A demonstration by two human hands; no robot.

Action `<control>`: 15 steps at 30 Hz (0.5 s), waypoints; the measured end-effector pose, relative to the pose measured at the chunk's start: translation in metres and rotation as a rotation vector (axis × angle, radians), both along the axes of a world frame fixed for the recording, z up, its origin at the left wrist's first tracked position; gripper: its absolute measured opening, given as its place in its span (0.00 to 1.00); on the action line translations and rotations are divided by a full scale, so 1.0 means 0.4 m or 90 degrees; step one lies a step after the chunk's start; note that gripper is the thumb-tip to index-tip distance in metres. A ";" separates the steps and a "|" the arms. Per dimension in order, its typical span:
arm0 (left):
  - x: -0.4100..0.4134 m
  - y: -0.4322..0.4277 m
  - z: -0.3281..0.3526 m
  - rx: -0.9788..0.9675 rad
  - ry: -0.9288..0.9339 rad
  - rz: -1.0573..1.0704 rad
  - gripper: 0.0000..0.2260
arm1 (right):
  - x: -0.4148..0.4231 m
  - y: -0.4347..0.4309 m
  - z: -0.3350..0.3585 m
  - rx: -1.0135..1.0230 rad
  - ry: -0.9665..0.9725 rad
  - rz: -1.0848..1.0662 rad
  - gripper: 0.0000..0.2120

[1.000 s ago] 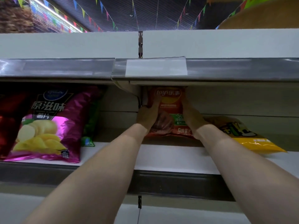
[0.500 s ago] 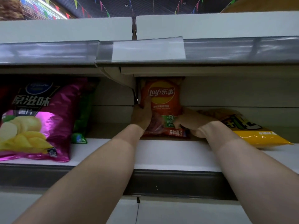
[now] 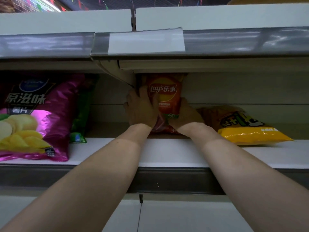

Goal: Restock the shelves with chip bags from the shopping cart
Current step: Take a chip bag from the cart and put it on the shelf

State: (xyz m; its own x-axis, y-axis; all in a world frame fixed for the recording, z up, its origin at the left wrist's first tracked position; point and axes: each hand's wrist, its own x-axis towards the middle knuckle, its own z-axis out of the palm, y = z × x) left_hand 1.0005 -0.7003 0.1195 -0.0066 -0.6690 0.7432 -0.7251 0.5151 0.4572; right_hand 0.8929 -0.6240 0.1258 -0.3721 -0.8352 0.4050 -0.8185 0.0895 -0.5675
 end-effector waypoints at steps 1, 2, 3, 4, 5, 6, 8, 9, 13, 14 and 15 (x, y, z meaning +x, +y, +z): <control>0.004 0.000 0.001 -0.011 -0.017 0.004 0.23 | -0.001 0.005 0.000 0.004 0.026 -0.015 0.34; 0.008 0.009 0.008 -0.040 -0.017 -0.007 0.23 | 0.000 0.019 0.006 0.001 0.066 -0.032 0.34; 0.006 0.022 0.018 -0.091 -0.015 -0.028 0.22 | 0.000 0.036 0.018 -0.020 0.106 -0.042 0.32; -0.002 0.026 0.020 -0.154 -0.019 -0.045 0.20 | -0.006 0.057 0.030 -0.055 0.161 -0.052 0.27; -0.013 0.050 0.027 -0.210 -0.037 -0.065 0.18 | -0.018 0.079 0.042 -0.089 0.222 -0.064 0.23; -0.026 0.081 0.034 -0.234 -0.070 -0.103 0.14 | -0.039 0.100 0.054 -0.109 0.272 -0.080 0.21; -0.053 0.145 0.040 -0.211 -0.173 -0.202 0.04 | -0.099 0.151 0.078 -0.047 0.278 -0.142 0.24; -0.066 0.169 0.036 -0.207 -0.225 -0.251 0.02 | -0.135 0.177 0.086 0.011 0.239 -0.183 0.28; -0.098 0.210 0.027 -0.113 -0.464 -0.326 0.23 | -0.231 0.271 0.083 0.196 -0.009 -0.222 0.38; -0.108 0.216 0.028 0.021 -0.541 -0.309 0.22 | -0.240 0.284 0.076 0.226 -0.036 -0.205 0.37; -0.120 0.230 0.028 0.145 -0.580 -0.303 0.17 | -0.243 0.296 0.071 0.251 -0.046 -0.191 0.36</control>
